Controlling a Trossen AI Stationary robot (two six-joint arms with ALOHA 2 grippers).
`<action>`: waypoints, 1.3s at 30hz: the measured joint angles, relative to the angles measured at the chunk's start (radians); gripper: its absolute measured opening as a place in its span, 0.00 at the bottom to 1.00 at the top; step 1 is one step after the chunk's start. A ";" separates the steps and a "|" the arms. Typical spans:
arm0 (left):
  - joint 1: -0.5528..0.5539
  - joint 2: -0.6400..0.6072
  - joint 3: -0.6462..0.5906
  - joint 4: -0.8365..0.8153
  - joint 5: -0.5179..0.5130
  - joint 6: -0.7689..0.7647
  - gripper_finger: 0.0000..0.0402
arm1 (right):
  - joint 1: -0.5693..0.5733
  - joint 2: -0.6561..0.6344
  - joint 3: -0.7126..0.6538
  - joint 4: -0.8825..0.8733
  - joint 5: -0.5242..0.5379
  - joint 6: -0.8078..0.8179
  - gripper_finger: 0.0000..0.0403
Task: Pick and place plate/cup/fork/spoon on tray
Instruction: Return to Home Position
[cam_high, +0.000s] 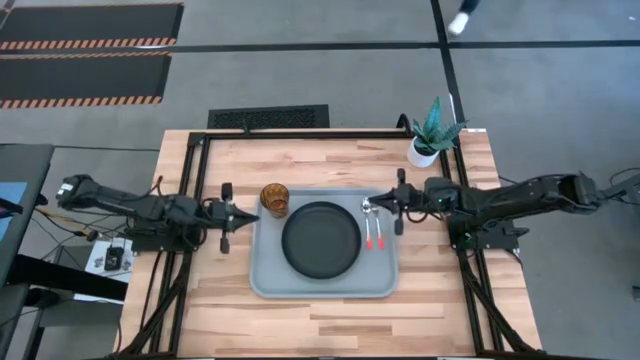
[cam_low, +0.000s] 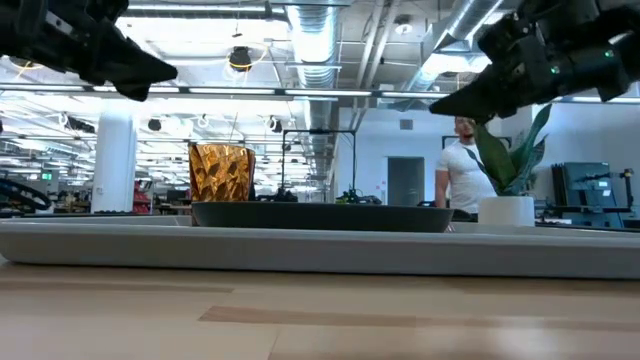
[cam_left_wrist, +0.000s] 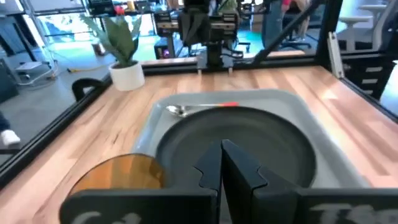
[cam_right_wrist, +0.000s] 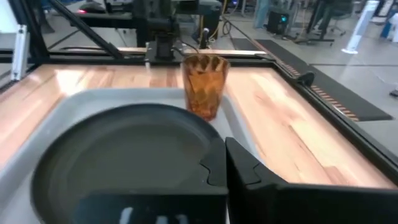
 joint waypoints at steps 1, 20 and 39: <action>0.020 -0.006 0.000 -0.009 0.013 0.002 0.00 | -0.010 -0.018 -0.012 -0.004 -0.005 -0.005 0.01; 0.374 -0.072 -0.036 -0.012 0.271 0.031 0.00 | -0.134 -0.375 -0.106 -0.117 -0.021 -0.081 0.01; 0.411 -0.435 -0.154 -0.124 0.252 -0.022 0.00 | -0.158 -0.592 -0.249 -0.068 -0.021 -0.101 0.01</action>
